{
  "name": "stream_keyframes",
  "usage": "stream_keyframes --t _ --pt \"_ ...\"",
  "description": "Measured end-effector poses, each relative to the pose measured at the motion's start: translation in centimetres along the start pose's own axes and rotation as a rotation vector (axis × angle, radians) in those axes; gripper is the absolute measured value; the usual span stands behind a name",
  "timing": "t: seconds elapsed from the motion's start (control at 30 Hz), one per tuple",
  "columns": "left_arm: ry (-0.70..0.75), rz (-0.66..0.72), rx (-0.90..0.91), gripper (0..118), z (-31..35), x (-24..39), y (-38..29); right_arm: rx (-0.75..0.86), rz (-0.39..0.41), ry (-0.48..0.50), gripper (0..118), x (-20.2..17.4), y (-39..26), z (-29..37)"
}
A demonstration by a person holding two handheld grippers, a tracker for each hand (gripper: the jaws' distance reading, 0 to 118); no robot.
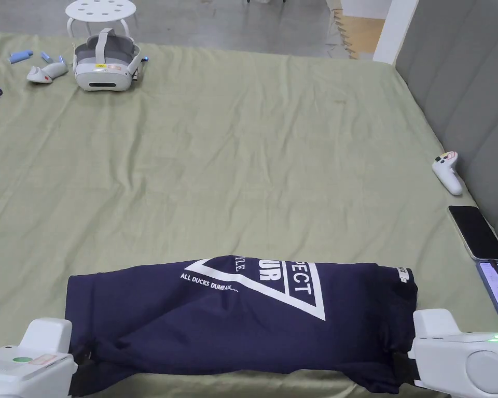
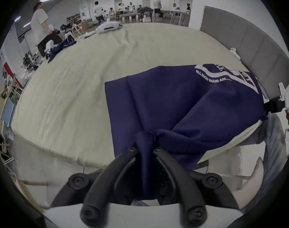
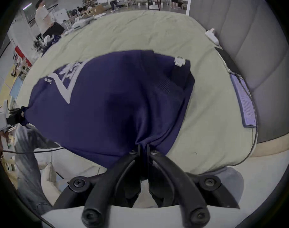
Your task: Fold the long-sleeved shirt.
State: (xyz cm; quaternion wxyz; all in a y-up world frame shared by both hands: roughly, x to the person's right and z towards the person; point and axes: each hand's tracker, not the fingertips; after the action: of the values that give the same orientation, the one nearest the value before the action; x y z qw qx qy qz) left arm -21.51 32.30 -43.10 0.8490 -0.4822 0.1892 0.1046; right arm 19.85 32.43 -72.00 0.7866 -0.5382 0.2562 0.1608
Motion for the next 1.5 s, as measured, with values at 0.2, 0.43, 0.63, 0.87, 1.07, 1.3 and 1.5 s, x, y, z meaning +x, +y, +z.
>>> stream_keyframes --t 0.2,0.43,0.63,0.87,1.07,1.3,1.5 --pt "0.020 0.050 0.007 110 1.5 -0.9 0.8 0.035 0.007 -0.024 85 -0.5 -0.2 2.1" --pt "-0.054 0.153 0.228 101 8.6 -1.9 4.4 0.347 -0.088 -0.032 108 -1.0 2.9 9.8" --pt "0.024 0.088 0.378 28 8.8 1.2 7.1 0.447 -0.061 -0.067 23 -4.3 6.1 9.7" --pt "0.006 0.111 0.344 3 4.0 3.5 8.3 0.472 0.003 -0.098 0 -8.0 7.6 6.6" --pt "-0.209 0.249 0.363 93 5.3 0.5 8.7 0.471 0.008 -0.056 0 -8.5 7.6 7.9" --pt "-0.471 0.518 0.187 108 3.5 -9.9 7.1 0.486 -0.002 -0.009 0 -8.9 6.9 8.9" --pt "-0.625 0.659 0.017 108 -1.6 -16.4 3.2 0.478 0.011 0.019 0 -9.5 6.9 8.8"
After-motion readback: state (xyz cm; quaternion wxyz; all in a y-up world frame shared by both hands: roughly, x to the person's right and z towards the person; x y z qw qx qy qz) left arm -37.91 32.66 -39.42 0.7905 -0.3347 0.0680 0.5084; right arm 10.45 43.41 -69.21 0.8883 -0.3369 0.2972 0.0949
